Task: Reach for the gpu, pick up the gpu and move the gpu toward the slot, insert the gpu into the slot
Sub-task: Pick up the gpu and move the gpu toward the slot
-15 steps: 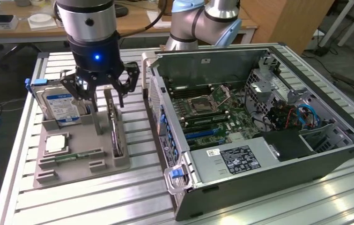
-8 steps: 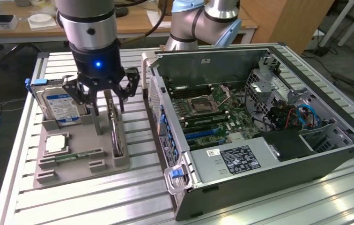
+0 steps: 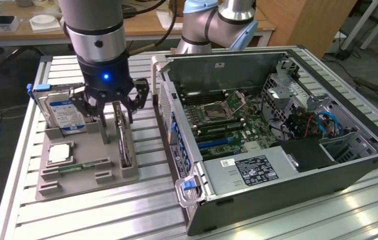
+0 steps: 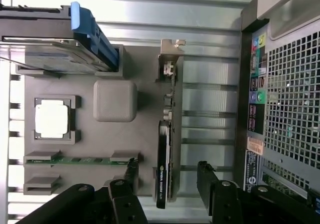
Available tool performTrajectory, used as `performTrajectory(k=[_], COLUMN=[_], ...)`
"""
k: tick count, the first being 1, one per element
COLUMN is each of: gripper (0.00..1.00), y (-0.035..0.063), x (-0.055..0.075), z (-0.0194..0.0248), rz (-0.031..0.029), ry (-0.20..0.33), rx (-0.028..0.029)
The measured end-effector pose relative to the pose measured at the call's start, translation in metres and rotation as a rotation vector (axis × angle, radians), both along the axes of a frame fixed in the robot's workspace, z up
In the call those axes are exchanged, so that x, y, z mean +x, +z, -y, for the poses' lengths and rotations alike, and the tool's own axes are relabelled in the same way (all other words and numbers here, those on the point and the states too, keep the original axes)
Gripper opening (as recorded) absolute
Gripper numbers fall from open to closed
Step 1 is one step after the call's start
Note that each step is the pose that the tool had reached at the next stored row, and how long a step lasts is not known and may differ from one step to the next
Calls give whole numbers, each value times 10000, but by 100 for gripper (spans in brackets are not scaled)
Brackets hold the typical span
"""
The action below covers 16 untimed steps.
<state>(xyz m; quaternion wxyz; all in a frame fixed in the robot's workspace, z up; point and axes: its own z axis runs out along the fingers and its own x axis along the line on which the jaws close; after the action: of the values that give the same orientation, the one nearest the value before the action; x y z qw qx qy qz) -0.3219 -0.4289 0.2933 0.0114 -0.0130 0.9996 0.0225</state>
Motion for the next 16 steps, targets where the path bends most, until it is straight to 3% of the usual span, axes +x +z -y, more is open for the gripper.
performTrajectory(k=[16], gripper=[59], y=[-291], x=[-6], z=[0], rz=[1], ry=[-8], rx=[1])
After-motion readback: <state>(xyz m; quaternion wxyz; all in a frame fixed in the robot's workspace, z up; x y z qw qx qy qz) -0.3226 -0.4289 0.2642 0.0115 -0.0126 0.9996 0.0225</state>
